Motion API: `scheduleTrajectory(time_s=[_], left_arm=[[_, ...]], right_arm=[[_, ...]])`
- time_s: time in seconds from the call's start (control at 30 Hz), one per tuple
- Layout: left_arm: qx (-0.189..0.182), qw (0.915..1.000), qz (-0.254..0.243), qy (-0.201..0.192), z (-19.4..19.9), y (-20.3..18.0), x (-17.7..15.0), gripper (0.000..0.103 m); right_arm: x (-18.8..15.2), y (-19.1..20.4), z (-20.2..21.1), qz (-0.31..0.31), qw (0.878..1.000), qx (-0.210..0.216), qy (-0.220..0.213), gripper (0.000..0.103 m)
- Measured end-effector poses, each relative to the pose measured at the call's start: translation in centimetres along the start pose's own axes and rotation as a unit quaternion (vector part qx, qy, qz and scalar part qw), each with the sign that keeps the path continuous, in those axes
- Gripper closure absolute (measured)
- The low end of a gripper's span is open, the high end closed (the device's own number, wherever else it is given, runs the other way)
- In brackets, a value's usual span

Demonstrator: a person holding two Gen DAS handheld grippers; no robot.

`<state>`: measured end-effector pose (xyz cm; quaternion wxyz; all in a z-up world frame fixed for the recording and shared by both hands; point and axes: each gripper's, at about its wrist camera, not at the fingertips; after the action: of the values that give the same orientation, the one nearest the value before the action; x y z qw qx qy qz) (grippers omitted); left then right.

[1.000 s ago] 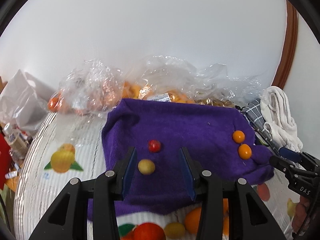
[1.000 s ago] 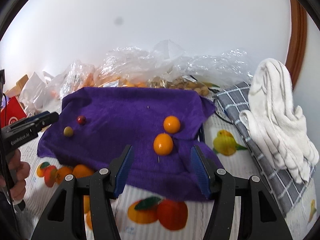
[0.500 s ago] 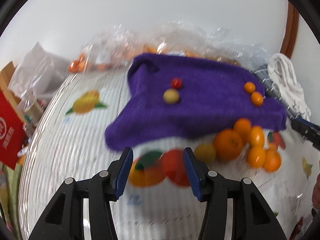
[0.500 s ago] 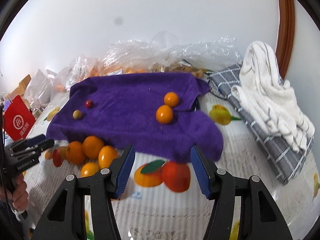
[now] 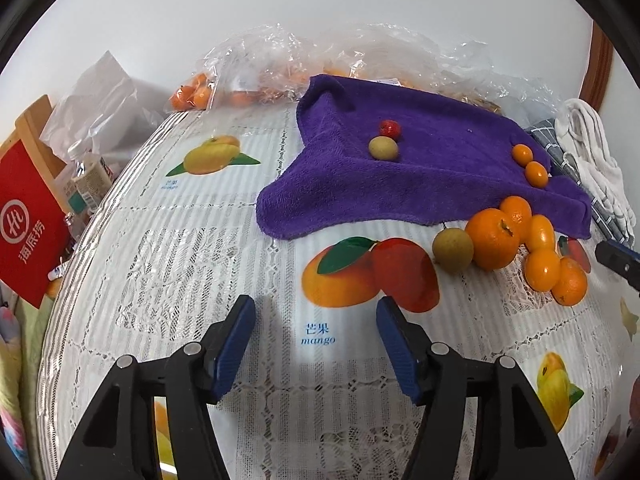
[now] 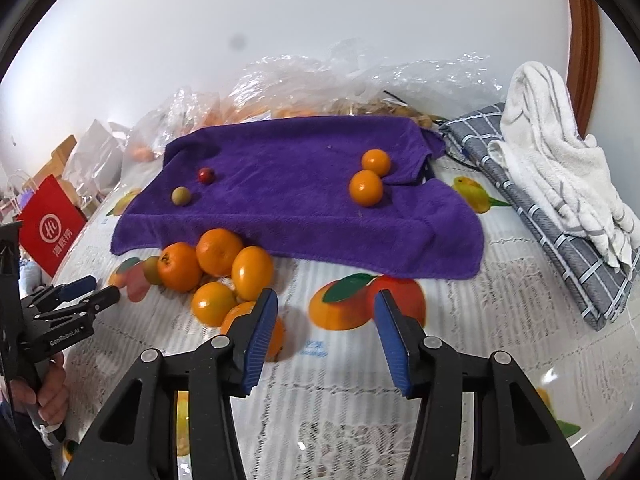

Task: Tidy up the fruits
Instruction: 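Withdraw both open tools from the towel toward the fruit pile, then grasp a mandarin with the right tool while the left tool grasps a greenish plum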

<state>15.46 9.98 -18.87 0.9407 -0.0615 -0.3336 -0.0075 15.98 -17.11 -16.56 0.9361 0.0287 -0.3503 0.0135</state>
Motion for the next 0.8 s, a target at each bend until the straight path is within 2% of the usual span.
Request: scheduleTrajectory(time_s=[0.37,0.57,0.63,0.8], left_arm=[[-0.019,0.9993,0.029,-0.01,0.2,0.8,-0.2,0.042],[-0.026,0.9986,0.044,-0.015,0.7,1.2,-0.4,0.042],[-0.024,0.9986,0.045,-0.013,0.7,1.2,-0.4,0.036],[-0.011,0.9995,0.031,-0.006,0.4,0.6,-0.3,0.034]], right_arm=[[-1.2,2.9,-0.3,0.038,0.998,0.04,0.02,0.052],[-1.8,3.9,-2.3,0.061,0.996,0.038,0.047,0.052],[-1.8,3.9,-2.8,0.059,0.996,0.038,0.056,0.052],[-1.8,4.5,-3.3,0.074,0.996,0.02,0.052,0.053]])
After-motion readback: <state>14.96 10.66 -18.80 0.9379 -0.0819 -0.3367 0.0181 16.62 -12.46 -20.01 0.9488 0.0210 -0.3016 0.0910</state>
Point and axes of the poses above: each gripper's, at about its wrist camera, not at the fingertips, and z roughly against the way its jaws point, y to its left, x to its top, and after that the axes turned 6 degrees about -x, right-handed
